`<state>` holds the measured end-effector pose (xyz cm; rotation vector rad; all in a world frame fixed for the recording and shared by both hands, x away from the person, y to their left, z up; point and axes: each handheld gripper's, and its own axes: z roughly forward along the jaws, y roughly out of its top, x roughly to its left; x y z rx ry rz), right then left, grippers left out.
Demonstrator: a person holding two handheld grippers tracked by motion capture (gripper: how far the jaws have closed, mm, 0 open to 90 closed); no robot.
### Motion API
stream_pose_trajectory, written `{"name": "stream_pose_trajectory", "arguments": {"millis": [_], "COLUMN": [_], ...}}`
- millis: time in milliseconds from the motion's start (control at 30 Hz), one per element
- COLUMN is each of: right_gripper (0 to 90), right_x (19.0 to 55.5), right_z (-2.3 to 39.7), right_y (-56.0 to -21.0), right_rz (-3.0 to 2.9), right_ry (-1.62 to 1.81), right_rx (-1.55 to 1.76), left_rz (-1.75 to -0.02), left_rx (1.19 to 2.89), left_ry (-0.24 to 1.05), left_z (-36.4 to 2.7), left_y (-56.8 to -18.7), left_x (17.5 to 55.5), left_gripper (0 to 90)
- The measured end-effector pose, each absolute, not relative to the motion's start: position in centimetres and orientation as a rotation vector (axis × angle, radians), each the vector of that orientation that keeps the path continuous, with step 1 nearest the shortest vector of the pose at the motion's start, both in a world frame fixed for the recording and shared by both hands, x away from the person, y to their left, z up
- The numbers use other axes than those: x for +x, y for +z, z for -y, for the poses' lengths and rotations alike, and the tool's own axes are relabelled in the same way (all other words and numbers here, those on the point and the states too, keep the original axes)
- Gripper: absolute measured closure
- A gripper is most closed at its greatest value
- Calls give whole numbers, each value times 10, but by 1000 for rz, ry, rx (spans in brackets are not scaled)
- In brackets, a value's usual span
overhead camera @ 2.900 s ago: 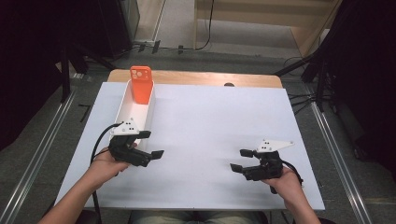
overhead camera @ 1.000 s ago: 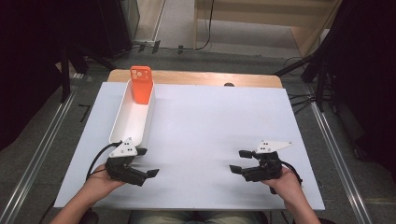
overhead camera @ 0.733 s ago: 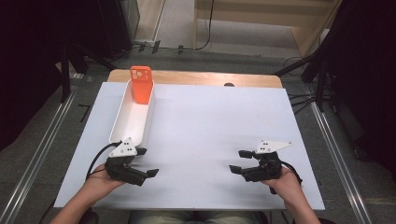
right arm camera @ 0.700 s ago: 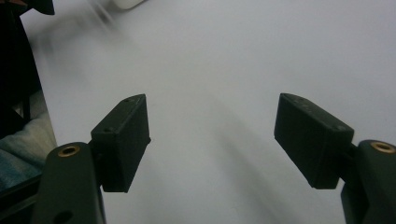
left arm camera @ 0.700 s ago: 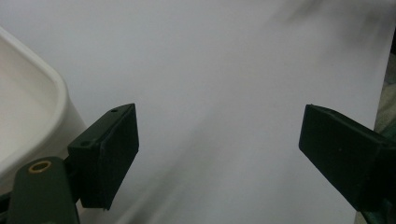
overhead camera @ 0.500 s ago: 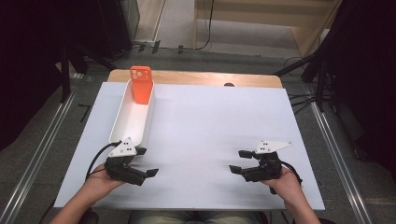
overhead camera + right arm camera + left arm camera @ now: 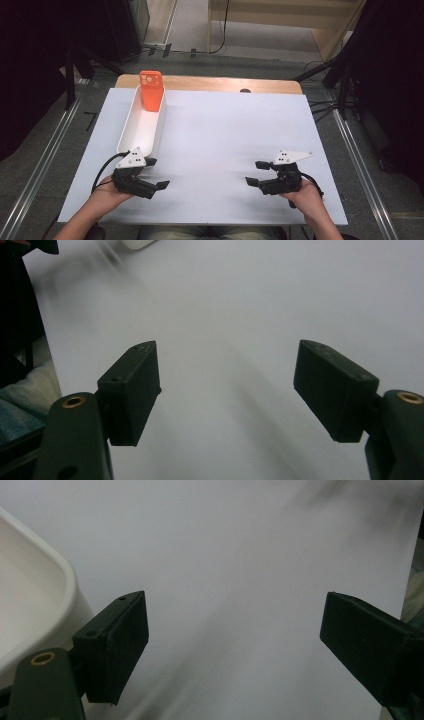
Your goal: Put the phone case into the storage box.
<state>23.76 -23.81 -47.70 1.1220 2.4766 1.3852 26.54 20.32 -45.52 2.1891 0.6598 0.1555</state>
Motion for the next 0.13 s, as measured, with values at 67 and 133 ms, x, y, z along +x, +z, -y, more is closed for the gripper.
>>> {"name": "stream_pose_trajectory", "arguments": {"millis": [67,133], "right_gripper": [255,255], "right_x": [238,238], "right_z": [238,238], "right_y": [-477,-477], "right_rz": [-2480,-2478], "right_ry": [1386,1386], "right_rx": [1119,1120], "left_rz": [-660,-660], "left_rx": [2187,2187], "left_ry": [153,153], "left_z": [-203,-203], "left_y": [-455,-455], "left_x": [265,265], "left_gripper": [119,119]}}
